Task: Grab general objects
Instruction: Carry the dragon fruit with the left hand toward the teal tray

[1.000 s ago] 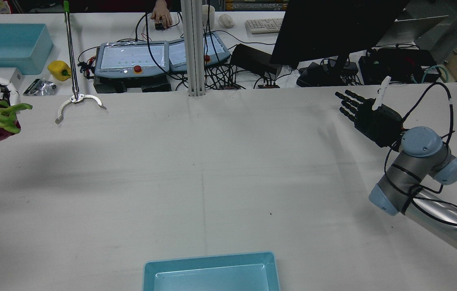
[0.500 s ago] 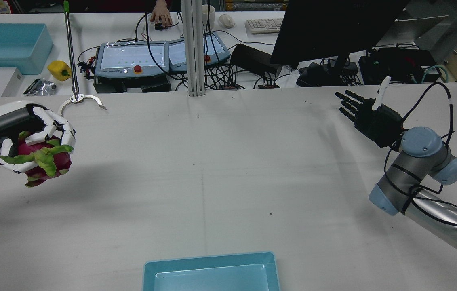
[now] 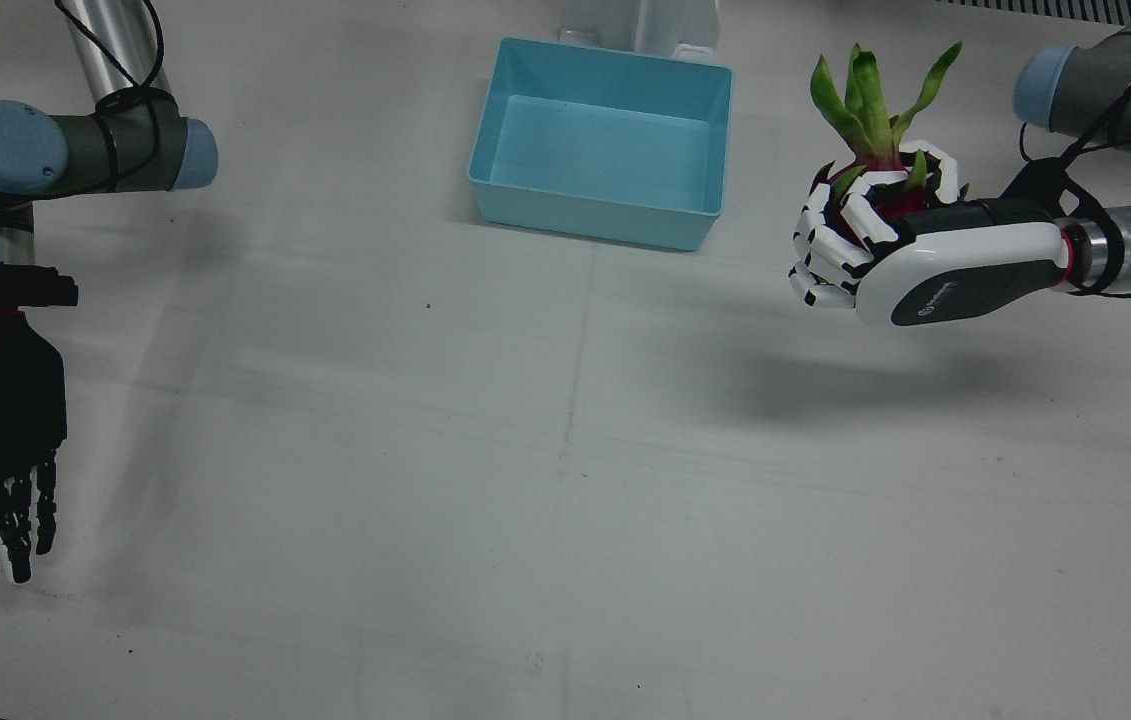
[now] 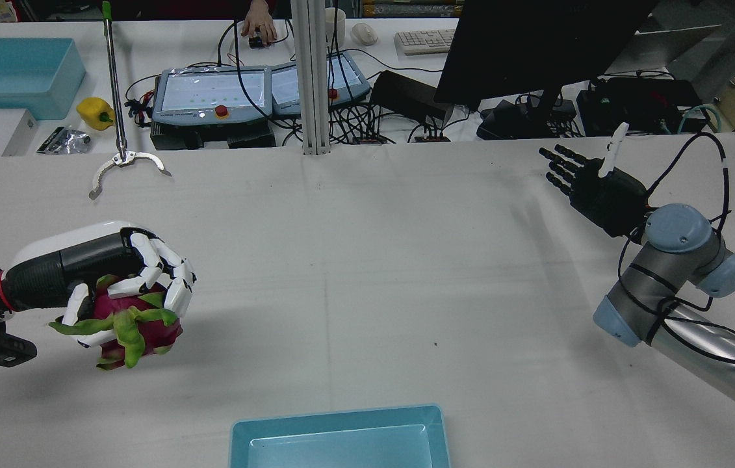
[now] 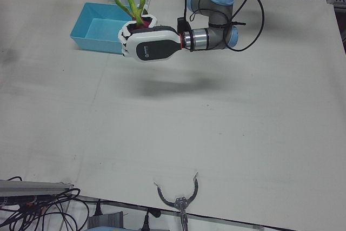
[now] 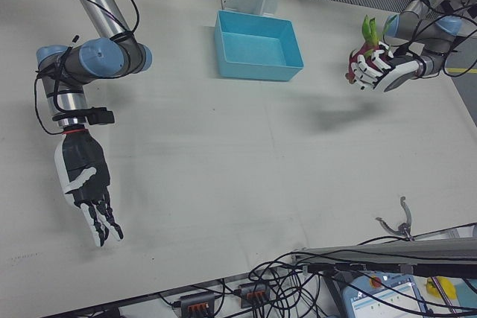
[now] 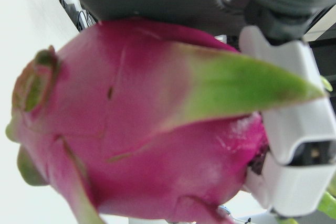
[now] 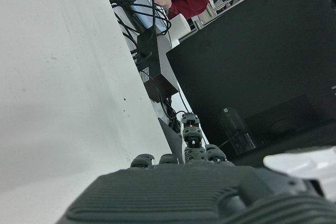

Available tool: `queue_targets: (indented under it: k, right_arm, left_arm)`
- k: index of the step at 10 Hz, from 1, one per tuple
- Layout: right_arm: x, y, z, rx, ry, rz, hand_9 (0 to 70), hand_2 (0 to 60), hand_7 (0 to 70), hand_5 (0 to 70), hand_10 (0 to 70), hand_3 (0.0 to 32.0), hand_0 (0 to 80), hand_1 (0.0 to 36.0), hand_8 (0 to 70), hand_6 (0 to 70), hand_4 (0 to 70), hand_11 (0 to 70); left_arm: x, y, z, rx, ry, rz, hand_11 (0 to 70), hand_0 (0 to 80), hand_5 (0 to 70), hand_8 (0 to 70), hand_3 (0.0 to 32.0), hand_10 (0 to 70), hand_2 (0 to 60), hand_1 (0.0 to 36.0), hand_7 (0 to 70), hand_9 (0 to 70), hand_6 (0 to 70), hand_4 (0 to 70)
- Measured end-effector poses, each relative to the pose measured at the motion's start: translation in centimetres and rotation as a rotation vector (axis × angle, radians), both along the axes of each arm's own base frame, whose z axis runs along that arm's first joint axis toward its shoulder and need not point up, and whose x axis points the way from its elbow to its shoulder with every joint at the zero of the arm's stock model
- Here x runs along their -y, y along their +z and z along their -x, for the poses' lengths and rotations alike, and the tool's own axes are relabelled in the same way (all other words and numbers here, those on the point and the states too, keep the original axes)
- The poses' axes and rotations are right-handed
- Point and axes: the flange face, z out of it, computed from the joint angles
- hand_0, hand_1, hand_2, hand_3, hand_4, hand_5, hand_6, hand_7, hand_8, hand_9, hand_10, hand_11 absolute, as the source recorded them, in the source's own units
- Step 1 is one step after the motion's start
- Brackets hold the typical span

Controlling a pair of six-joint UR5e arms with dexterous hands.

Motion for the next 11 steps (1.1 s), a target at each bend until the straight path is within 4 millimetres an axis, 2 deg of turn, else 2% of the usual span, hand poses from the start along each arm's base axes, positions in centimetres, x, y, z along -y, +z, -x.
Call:
queue_targets:
  k: [3, 7, 11]
  right_arm:
    - [0.0, 0.0, 0.0, 0.000, 0.000, 0.000, 0.0, 0.0, 0.0, 0.0, 0.0, 0.0, 0.0, 0.0, 0.0, 0.0, 0.0, 0.0]
    - [0.0, 0.0, 0.0, 0.000, 0.000, 0.000, 0.0, 0.0, 0.0, 0.0, 0.0, 0.0, 0.0, 0.0, 0.0, 0.0, 0.0, 0.0]
    - [0.0, 0.0, 0.0, 0.000, 0.000, 0.000, 0.0, 0.0, 0.0, 0.0, 0.0, 0.0, 0.0, 0.0, 0.0, 0.0, 0.0, 0.0]
  left_arm:
    - [-3.6, -2.1, -3.6, -0.025, 0.081, -0.008, 70.0, 80.0, 70.0, 69.4, 0.0, 70.0, 60.0, 36.0, 67.3, 70.0, 70.0, 70.0]
    - [-9.3, -3.6, -9.4, -0.073, 0.198, 0.004, 70.0, 80.0, 70.0, 66.5, 0.0, 70.0, 60.0, 36.0, 66.7, 70.0, 69.4, 70.0]
    - [-16.4, -6.5, -15.2, -0.131, 0.248, 0.027, 70.0, 80.0, 70.0, 62.7, 0.0, 70.0, 60.0, 36.0, 63.7, 70.0, 63.2, 70.0]
